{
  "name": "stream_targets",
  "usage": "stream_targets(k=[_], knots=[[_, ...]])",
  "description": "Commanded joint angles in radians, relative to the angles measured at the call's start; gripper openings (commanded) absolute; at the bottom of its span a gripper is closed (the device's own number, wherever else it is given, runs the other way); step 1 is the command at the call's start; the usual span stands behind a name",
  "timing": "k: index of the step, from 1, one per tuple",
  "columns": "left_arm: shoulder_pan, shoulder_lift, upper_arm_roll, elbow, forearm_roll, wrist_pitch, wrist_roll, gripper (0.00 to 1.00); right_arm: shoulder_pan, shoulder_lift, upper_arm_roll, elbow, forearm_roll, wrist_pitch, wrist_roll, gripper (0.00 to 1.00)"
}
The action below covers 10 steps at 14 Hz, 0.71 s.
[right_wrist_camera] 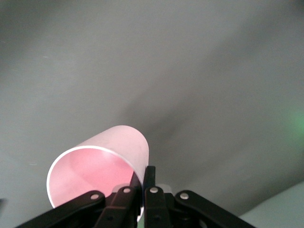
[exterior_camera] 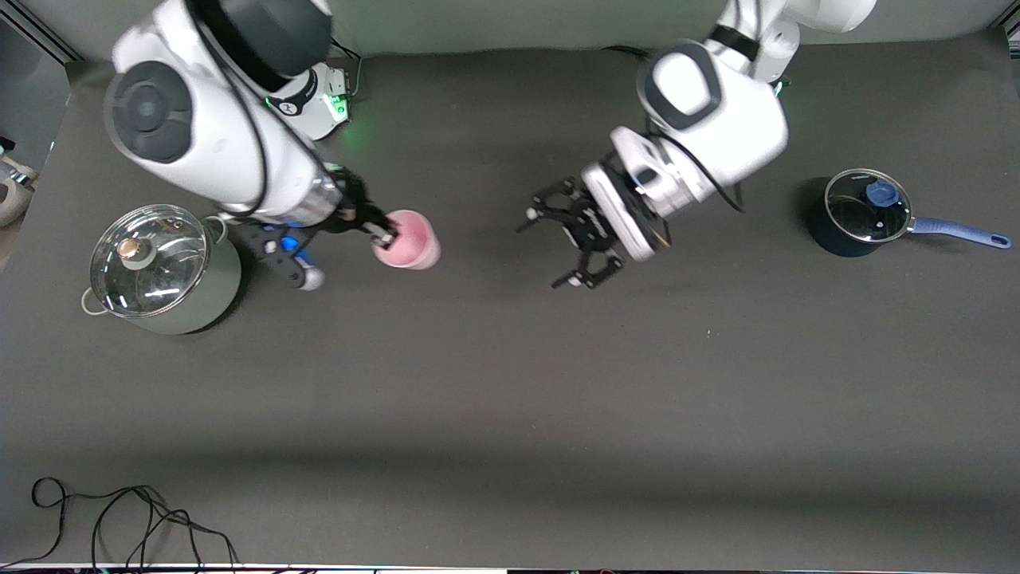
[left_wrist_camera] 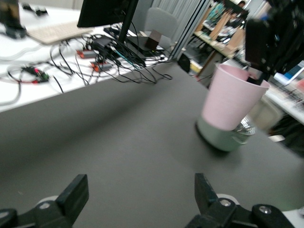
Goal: Transfer pink cup from left to right arm
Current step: 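Open the left gripper and withdraw it while the right gripper pulls cup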
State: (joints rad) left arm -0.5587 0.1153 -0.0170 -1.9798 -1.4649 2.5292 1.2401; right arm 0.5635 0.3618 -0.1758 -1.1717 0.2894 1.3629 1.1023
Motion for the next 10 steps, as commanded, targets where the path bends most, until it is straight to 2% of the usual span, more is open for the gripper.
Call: stream_targets(k=[1, 2, 4, 5, 7, 10], knots=[[0.106, -0.011, -0.006, 0.001, 0.105, -0.18, -0.143, 0.99, -0.007, -0.027, -0.06, 0.001, -0.086, -0.105, -0.258, 0.0], [0.141, -0.013, -0.004, 0.004, 0.173, -0.261, -0.221, 0.99, -0.005, -0.027, -0.076, 0.0, -0.151, -0.137, -0.368, 0.0], [0.256, -0.01, -0.004, 0.045, 0.367, -0.52, -0.389, 1.0, -0.005, -0.041, -0.077, -0.032, -0.316, -0.159, -0.597, 0.0], [0.296, -0.009, -0.004, 0.07, 0.471, -0.632, -0.472, 1.0, -0.007, -0.043, -0.08, -0.039, -0.363, -0.159, -0.669, 0.0], [0.37, -0.006, -0.004, 0.117, 0.685, -0.786, -0.594, 1.0, -0.017, -0.041, -0.109, -0.043, -0.392, -0.147, -0.766, 0.0], [0.449, -0.006, -0.004, 0.191, 0.912, -0.924, -0.643, 1.0, -0.017, -0.056, -0.18, -0.112, -0.389, -0.053, -0.909, 0.0]])
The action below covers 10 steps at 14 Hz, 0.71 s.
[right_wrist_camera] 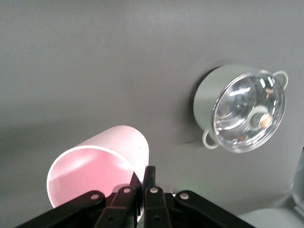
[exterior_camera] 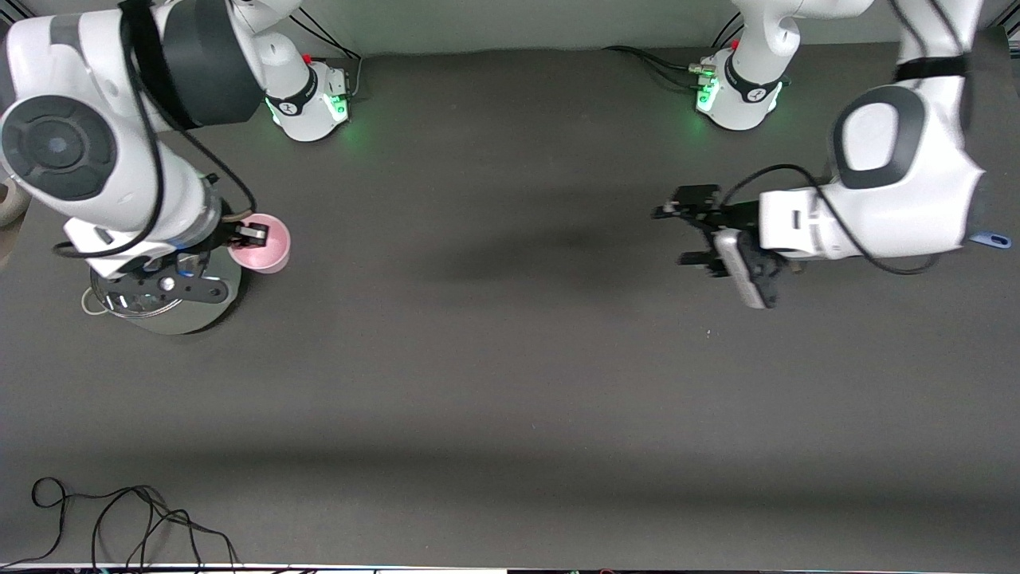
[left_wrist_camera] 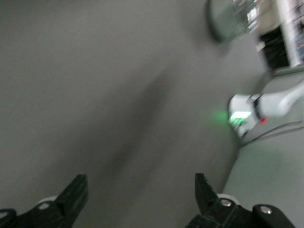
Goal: Transfer pink cup from left to right arm
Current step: 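Open the left gripper and withdraw it while the right gripper pulls cup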
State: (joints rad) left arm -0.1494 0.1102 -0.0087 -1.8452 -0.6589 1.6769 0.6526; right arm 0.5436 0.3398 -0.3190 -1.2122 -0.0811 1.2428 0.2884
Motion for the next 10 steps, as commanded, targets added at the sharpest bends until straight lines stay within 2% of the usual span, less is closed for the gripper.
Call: stream_targets(k=[1, 3, 5, 7, 10], knots=[[0.053, -0.001, -0.011, 0.09, 0.17, -0.106, -0.059, 1.0, 0.003, -0.06, -0.051, -0.14, -0.013, 0.126, -0.11, 0.0], [0.088, -0.001, 0.0, 0.171, 0.298, -0.201, -0.068, 1.0, 0.003, -0.128, -0.057, -0.315, -0.011, 0.283, -0.11, 0.0], [0.128, 0.0, 0.004, 0.222, 0.34, -0.273, -0.286, 1.0, 0.004, -0.191, -0.083, -0.499, -0.011, 0.459, -0.109, 0.0], [0.137, 0.003, 0.004, 0.262, 0.425, -0.307, -0.407, 1.0, 0.004, -0.212, -0.1, -0.62, -0.008, 0.588, -0.097, 0.0], [0.137, -0.007, 0.003, 0.288, 0.556, -0.316, -0.475, 1.0, 0.006, -0.211, -0.14, -0.768, 0.07, 0.765, -0.098, 0.0]])
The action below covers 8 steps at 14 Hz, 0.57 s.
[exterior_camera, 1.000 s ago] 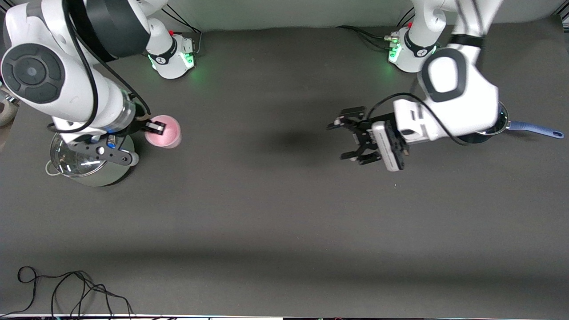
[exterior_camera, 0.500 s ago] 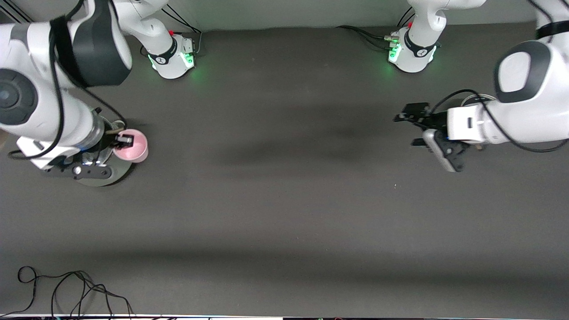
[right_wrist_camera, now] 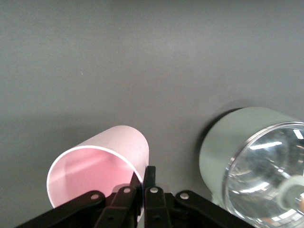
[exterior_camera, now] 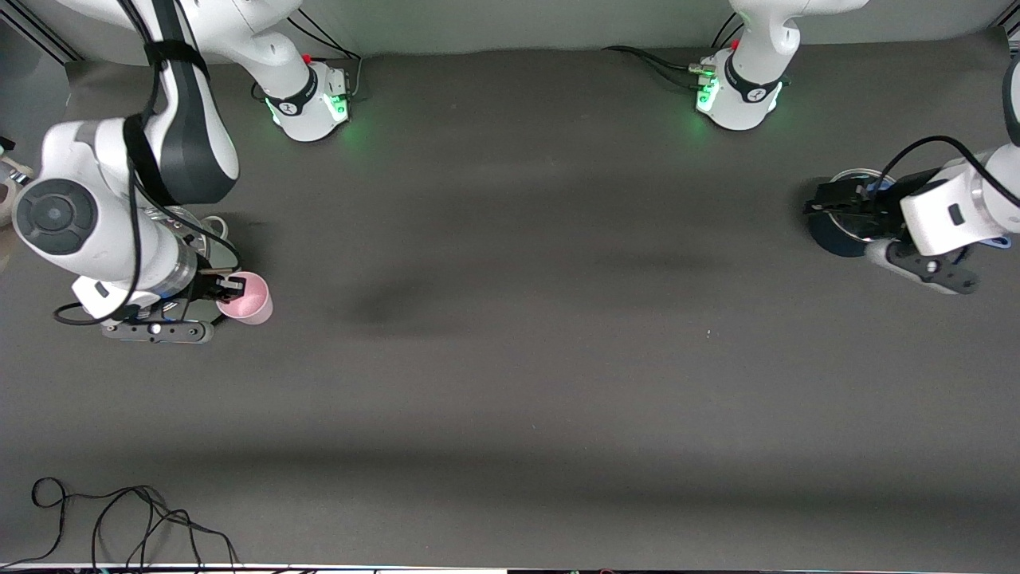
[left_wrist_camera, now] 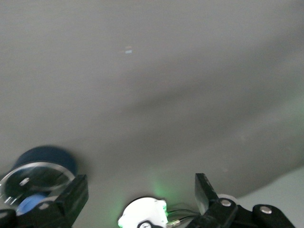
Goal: Transfer pink cup from left to right arm
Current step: 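Open the left gripper and withdraw it while the right gripper pulls cup, then lower the pink cup onto the table with the right gripper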
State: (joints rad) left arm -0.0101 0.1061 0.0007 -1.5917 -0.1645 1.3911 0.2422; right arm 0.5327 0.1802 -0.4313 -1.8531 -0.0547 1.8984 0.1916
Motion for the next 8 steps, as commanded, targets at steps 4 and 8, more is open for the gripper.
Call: stream_targets(k=[4, 8], knots=[[-0.011, -0.028, -0.014, 0.012, 0.168, 0.022, -0.156, 1.0, 0.016, -0.015, -0.03, -0.308, 0.049, 0.393, -0.001, 0.0], [-0.016, -0.075, -0.019, -0.057, 0.168, 0.112, -0.262, 1.0, 0.015, 0.076, -0.03, -0.373, 0.05, 0.576, -0.003, 0.0]])
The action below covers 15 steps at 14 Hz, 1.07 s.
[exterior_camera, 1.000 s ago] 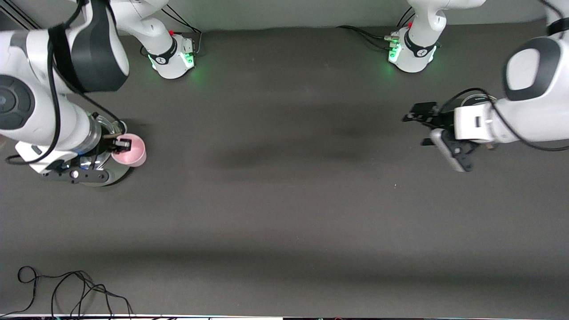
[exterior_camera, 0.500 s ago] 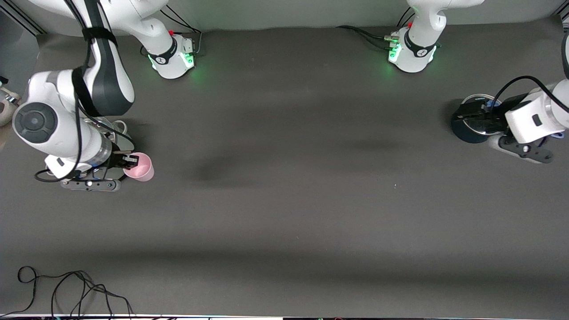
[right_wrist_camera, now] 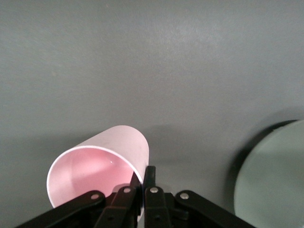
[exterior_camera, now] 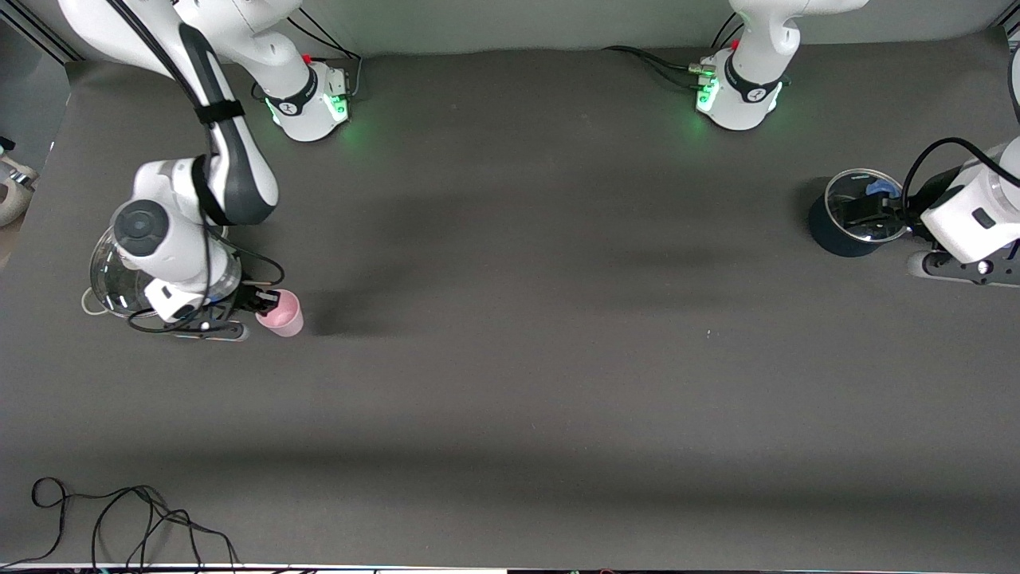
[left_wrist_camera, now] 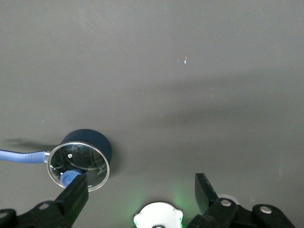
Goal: Transfer pink cup from left to right arm
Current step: 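Lower the pink cup onto the table with the right gripper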
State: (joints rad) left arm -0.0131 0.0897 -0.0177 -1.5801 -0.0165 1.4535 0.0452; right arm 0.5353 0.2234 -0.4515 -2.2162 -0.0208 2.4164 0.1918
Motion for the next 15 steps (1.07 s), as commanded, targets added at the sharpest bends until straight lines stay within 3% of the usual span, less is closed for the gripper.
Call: stream_targets(k=[1, 7, 8, 10, 13, 15], knots=[[-0.019, -0.07, -0.001, -0.087, 0.02, 0.07, -0.07, 1.0, 0.012, 0.049, -0.01, -0.01, 0.016, 0.081, -0.003, 0.0], [-0.013, -0.169, 0.001, -0.221, 0.02, 0.168, -0.053, 1.0, 0.009, 0.086, -0.01, -0.01, 0.016, 0.127, -0.011, 0.0], [-0.01, -0.174, 0.001, -0.224, 0.018, 0.165, -0.051, 1.0, 0.009, 0.083, -0.012, -0.01, 0.016, 0.124, -0.011, 0.06], [-0.008, -0.165, 0.009, -0.199, 0.001, 0.154, -0.047, 1.0, 0.009, 0.077, -0.012, -0.01, 0.018, 0.122, -0.011, 0.73], [-0.024, -0.136, 0.012, -0.155, -0.003, 0.145, -0.048, 1.0, 0.011, 0.056, -0.013, -0.008, 0.018, 0.106, -0.008, 0.98], [-0.037, -0.092, 0.024, -0.094, -0.005, 0.113, -0.05, 1.0, 0.012, 0.01, -0.013, 0.006, 0.018, 0.041, 0.0, 0.99]])
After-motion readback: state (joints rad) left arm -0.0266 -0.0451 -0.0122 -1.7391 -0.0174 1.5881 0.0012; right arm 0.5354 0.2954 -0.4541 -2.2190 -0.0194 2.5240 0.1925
